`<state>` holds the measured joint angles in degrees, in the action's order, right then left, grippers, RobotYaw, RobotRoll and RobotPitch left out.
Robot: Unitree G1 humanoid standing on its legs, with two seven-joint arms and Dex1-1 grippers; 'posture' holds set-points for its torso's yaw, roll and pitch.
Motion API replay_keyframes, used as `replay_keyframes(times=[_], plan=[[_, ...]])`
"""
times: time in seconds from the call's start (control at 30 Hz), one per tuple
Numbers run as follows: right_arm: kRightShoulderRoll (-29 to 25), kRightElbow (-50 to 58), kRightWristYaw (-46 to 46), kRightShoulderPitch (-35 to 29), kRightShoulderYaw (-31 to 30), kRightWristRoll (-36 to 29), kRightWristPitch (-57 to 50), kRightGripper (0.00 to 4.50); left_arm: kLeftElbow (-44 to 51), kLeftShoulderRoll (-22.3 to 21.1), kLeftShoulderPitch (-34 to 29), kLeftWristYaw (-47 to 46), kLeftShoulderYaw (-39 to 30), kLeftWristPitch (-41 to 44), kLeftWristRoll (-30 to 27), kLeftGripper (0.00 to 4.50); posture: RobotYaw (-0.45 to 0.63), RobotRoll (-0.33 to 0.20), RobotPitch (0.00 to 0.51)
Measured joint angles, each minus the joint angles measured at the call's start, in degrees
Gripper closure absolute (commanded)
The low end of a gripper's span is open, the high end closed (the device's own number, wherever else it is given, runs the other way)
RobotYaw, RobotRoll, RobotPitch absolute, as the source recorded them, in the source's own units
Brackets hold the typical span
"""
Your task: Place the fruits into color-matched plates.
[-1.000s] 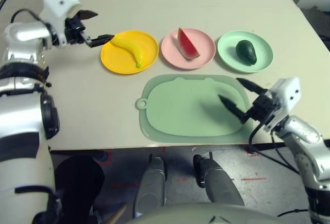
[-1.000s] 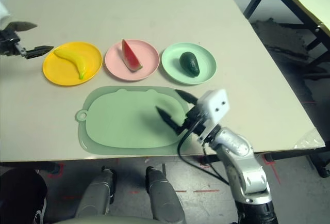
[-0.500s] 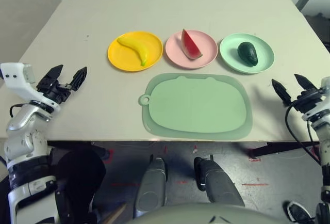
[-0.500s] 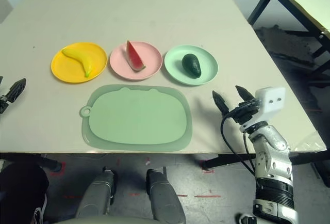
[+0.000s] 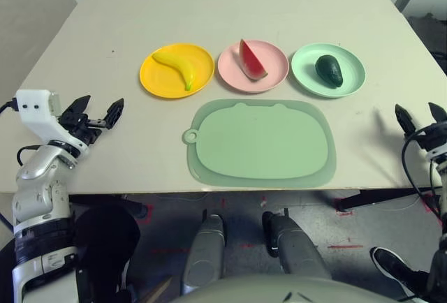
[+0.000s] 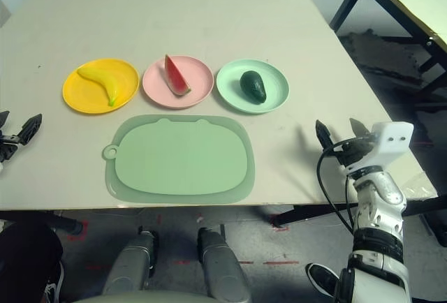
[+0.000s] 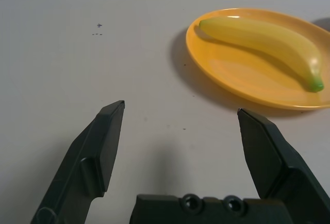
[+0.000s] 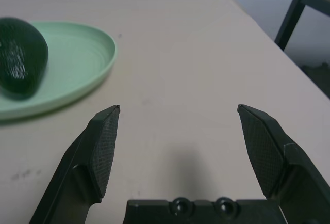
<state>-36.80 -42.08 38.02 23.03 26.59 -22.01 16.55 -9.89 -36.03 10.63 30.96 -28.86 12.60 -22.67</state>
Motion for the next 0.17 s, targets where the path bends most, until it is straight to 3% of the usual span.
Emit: replay_keyframes(times=[0.17], plan=[[0.21, -2.03, 1.19, 0.97, -0.9, 0.43, 1.12, 0.0, 1.3, 0.0, -1.15, -1.15, 0.86, 0.41, 0.95, 0.04, 0.02, 0.0, 0.224]])
